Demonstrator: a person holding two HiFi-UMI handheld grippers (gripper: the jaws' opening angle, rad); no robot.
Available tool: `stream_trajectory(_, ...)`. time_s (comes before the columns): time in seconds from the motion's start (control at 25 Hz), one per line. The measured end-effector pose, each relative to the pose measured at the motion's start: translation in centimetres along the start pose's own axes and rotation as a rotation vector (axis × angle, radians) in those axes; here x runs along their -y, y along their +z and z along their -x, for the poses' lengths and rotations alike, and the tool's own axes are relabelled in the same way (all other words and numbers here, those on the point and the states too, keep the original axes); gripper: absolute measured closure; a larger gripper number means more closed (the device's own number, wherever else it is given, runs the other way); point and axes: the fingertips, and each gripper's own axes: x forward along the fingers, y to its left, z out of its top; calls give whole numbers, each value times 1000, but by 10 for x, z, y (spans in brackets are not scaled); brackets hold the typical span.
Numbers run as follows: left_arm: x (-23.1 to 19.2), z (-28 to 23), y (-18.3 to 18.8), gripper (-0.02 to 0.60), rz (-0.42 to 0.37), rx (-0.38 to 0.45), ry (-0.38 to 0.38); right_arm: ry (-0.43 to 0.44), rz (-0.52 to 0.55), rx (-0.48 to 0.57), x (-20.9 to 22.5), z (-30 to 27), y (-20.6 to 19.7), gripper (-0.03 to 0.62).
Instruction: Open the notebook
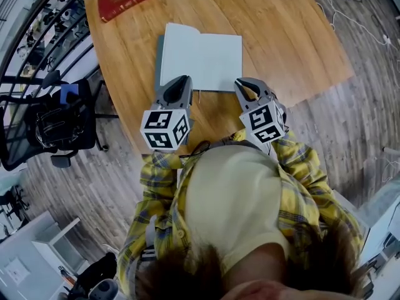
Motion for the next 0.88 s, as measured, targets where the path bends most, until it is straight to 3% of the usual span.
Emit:
stream_trajectory(0.44, -1, -12, -11, 552, -45, -46, 53, 42, -248, 41, 8, 1, 11, 522)
stream_trajectory(0.88, -7, -15, -24, 561, -17, -69, 102, 7, -355, 51, 18, 5, 9, 522)
